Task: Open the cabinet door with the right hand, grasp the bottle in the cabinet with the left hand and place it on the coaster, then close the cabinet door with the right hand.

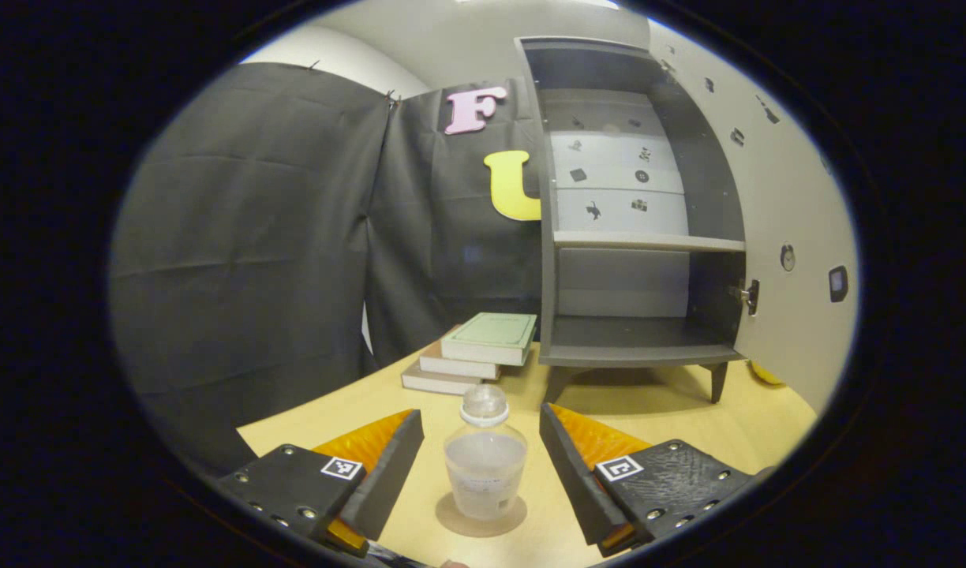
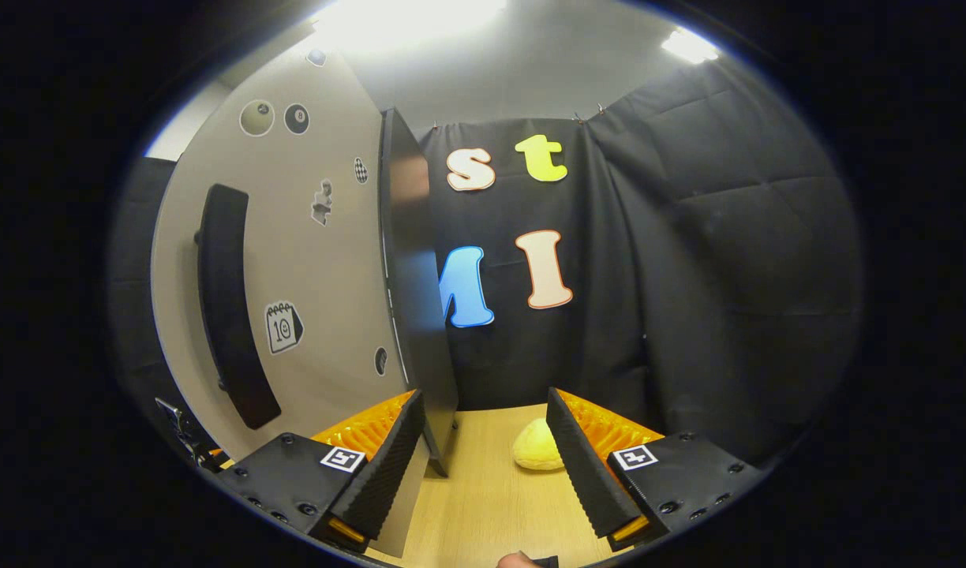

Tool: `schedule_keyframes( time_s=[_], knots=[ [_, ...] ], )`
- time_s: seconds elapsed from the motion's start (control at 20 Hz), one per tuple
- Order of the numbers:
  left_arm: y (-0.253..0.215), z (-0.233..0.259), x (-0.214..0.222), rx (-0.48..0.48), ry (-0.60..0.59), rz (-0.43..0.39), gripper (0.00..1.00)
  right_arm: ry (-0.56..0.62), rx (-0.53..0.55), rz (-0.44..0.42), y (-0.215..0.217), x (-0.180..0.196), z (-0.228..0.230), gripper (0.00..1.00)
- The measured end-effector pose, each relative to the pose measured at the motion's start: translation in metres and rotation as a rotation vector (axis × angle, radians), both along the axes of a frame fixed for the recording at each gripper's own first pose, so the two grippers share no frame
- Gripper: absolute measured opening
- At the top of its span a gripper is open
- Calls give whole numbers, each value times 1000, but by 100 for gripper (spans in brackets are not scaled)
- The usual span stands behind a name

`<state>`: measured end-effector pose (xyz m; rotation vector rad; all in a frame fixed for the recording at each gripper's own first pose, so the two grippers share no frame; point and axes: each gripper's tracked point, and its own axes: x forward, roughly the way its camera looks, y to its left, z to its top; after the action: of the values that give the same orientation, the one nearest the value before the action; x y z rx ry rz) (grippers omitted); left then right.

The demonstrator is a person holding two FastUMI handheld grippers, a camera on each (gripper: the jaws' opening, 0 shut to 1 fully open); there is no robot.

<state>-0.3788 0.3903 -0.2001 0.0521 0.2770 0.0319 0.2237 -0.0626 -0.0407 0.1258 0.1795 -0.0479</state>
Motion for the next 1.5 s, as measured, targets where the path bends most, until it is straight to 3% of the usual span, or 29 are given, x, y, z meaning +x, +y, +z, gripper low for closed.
schedule_keyframes(
  time_s=[0.15,0.2,0.3,0.45,0.55,0.6,0.8,0.9,1.0,1.5],
  knots=[
    [-3,49,-4,4,-52,-8,91,-35,32,48,12,4,23,98],
    [-6,63,-3,-7,-64,-21,92,-39,44,68,18,5,30,93],
    [-8,90,1,-21,-93,-44,93,-56,46,96,28,8,45,98],
    [-2,118,11,-6,-120,-66,91,-66,8,139,48,8,61,98],
    [-1,134,21,-17,-147,-93,91,-70,-55,120,51,4,68,98],
    [-1,138,25,-29,-149,-112,89,-75,-84,101,52,4,70,89],
    [9,149,47,-27,-171,-170,89,-98,-123,68,69,6,72,89],
    [15,152,53,-20,-185,-192,89,-90,-100,82,89,6,68,95],
    [18,155,58,-31,-195,-204,89,-82,-91,108,111,5,67,95],
    [91,147,69,-49,-184,-143,89,-92,-93,210,199,29,65,95]
  ],
)
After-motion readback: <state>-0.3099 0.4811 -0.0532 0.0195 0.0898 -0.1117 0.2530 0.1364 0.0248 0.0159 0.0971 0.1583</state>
